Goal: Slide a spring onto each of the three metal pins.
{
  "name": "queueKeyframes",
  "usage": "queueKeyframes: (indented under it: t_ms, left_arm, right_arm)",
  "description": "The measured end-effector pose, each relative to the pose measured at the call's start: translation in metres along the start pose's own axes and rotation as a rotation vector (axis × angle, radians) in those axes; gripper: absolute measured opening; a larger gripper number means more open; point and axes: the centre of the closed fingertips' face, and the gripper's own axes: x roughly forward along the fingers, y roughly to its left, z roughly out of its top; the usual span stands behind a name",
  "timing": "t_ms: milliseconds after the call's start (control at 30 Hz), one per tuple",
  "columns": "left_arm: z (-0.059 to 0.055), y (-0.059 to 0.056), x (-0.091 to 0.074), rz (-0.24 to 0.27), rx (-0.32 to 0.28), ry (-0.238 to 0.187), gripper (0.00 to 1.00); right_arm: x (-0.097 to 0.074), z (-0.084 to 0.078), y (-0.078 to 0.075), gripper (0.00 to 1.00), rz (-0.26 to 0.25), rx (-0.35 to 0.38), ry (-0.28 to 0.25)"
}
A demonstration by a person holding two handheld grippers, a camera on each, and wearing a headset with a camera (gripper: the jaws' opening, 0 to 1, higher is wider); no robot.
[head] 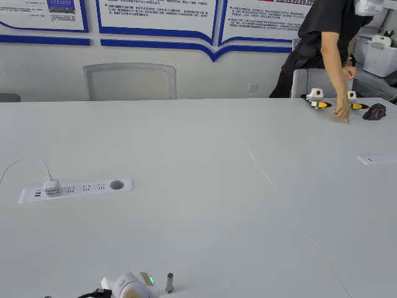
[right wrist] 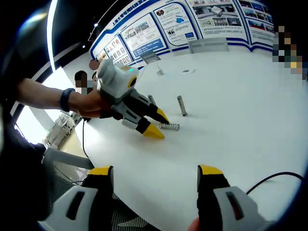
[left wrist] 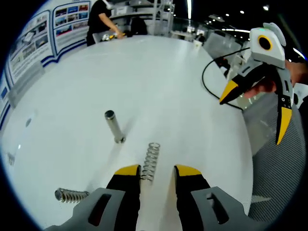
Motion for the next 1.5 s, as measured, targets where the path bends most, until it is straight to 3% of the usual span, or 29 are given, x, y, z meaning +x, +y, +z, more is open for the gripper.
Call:
queueKeyframes:
  t_ms: [167, 367, 533, 900, 1500]
  left_arm:
    - [-0.007, 0.001, -0.005, 0.043, -0.001, 0.016, 0.12]
    - [-0.01, 0.003, -0.008, 0.067, -0.082, 0.007, 0.11]
    - [-0.016, 0.001, -0.013, 0.068, -0.112, 0.005, 0.1]
    - [-0.029, -0.002, -0.042, 0.077, -0.175, -0.041, 0.1]
    - [-0.025, -0.009, -0.075, 0.091, -0.168, -0.105, 0.1]
  right_arm:
    - [0.003, 0.002, 0.002, 0.72, 0.007, -0.01, 0.005]
    - [0.005, 0.008, 0.005, 0.72, 0.015, -0.015, 0.006]
    - [0.004, 0.008, 0.004, 0.72, 0.012, -0.017, 0.008]
    - [0.008, 0.011, 0.01, 0.71, 0.025, -0.007, -0.004]
    - [0.018, 0.029, 0.018, 0.67, 0.057, -0.027, -0.019]
